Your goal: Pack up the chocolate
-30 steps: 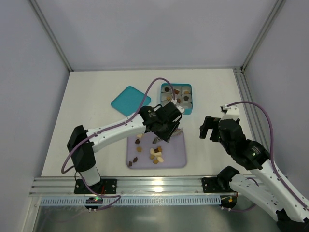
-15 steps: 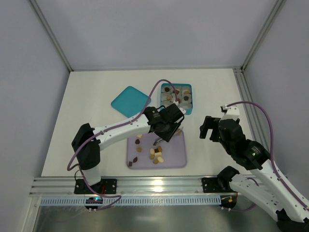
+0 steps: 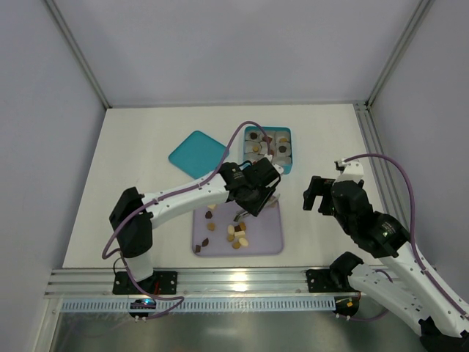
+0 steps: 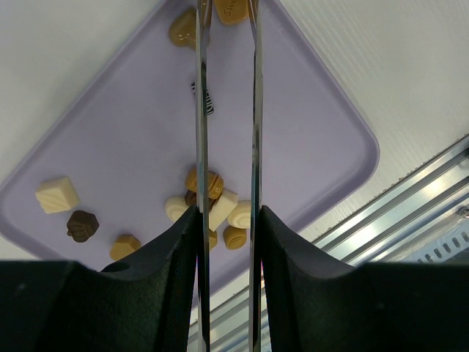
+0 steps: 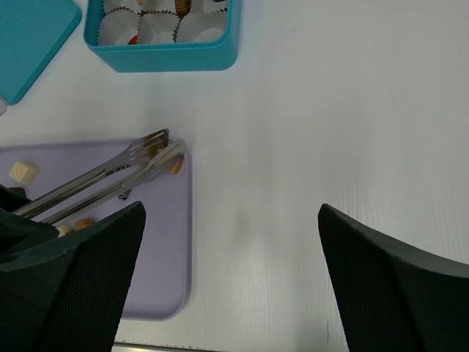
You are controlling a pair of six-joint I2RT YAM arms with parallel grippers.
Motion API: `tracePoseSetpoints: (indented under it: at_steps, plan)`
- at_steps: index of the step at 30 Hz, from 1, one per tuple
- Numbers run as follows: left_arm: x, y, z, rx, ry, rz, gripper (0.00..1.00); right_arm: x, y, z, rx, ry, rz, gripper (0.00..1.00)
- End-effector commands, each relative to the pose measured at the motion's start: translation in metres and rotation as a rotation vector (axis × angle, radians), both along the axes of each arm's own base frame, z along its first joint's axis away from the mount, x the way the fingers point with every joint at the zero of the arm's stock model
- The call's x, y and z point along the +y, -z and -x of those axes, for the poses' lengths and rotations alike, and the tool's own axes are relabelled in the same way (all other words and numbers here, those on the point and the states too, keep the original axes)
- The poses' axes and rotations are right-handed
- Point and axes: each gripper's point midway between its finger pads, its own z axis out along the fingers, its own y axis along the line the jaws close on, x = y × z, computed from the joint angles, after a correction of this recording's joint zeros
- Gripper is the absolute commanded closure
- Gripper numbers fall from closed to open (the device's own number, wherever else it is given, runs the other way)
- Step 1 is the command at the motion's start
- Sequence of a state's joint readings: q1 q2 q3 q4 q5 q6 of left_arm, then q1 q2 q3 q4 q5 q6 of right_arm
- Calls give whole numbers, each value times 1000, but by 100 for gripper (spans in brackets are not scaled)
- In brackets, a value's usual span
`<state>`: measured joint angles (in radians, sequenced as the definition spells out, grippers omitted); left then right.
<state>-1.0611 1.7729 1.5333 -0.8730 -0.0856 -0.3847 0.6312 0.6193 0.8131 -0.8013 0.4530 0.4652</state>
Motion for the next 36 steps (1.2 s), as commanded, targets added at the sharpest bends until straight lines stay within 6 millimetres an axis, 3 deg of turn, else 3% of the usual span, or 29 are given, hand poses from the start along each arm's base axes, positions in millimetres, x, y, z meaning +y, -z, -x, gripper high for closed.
tracePoseSetpoints:
  at_steps: [1,22,36]
  plan:
    - [-12,-12,-2,-19,25,36,64,-1,-6,-3,-35,3,-4,0]
    - [-8,-22,5,-20,44,45,62,-2,-5,-3,-32,6,-4,0]
    - [-3,-17,7,-6,46,18,62,-1,-4,-3,-27,5,-2,0]
